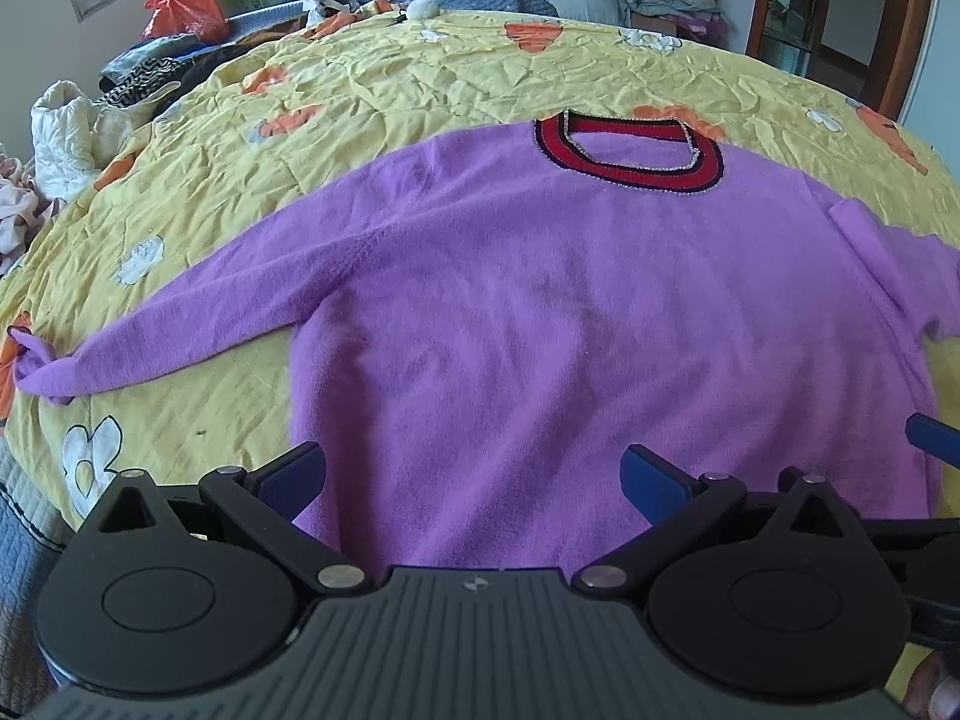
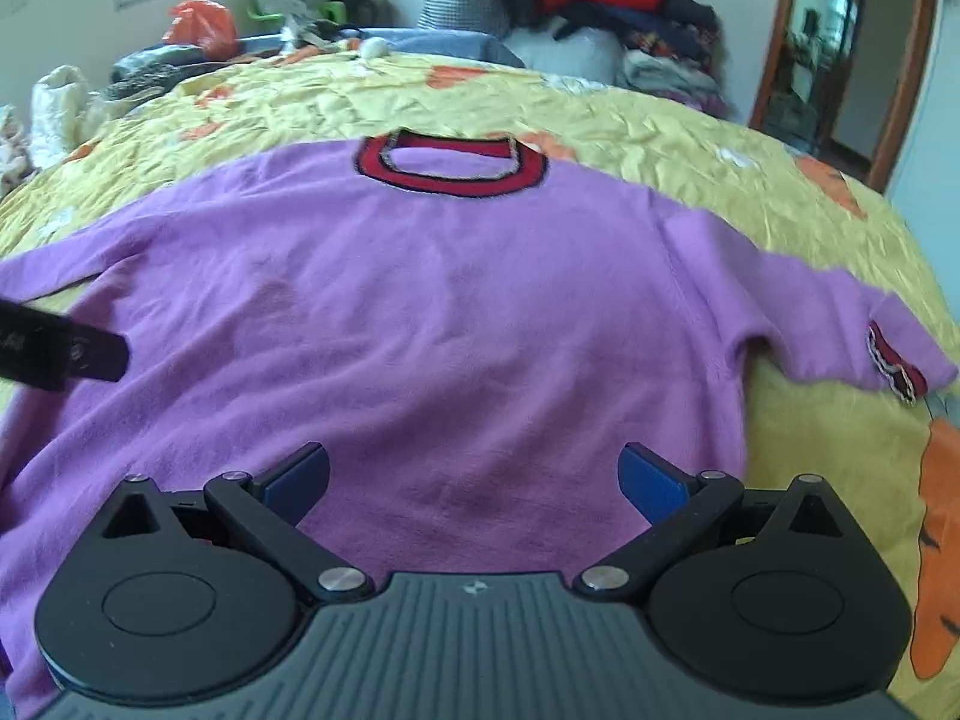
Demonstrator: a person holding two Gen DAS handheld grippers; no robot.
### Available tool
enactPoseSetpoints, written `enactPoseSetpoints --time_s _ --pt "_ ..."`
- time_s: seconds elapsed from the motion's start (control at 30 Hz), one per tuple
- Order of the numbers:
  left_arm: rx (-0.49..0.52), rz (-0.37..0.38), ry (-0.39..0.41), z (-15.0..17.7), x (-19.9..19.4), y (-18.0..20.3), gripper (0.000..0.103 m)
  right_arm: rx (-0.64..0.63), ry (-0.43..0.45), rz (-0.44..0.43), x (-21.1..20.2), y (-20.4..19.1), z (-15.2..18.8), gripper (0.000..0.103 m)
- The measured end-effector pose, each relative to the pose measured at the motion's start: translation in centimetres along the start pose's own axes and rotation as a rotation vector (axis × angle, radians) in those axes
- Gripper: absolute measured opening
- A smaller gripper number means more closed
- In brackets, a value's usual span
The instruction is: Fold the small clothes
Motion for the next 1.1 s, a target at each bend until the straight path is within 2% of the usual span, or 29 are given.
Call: enactPoseSetpoints --time_s 0.23,0.7,0.83,0.97,1.1 --pt "-0.013 0.013 -0.017 0.2 0.1 0.1 0.103 -0.011 0.001 0.032 -0.5 -0.3 -0.5 0.103" --pt "-0.021 0.015 -0.019 0.2 0.0 -0.1 0.103 -0.013 -0.007 0.017 -0.2 -1.3 -1.7 0.103" --pt "-0.016 0.017 -0.019 0.1 0.0 0.1 0.103 -0.028 0.000 0.047 -0.3 -0.7 -2.0 0.103" --pt "0.010 0.017 0.002 -0.3 -0.1 1.0 0.103 -0.107 0.110 0.121 -1.1 1.7 -3.1 0.103" --pt "0.032 0.067 0.054 -0.7 -0.5 2.2 0.103 -0.109 0.132 0.241 -1.3 8.8 -3.6 0.103"
Point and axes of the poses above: each gripper's, at about its wrist camera, not at the fingertips, and x roughly the way its jaws point, y to its right, z to its underside, the point moved 9 cm from there along x, roughly the way its jaws point, and after that the axes turned 11 degrees about -z, right-handed, at the moved point
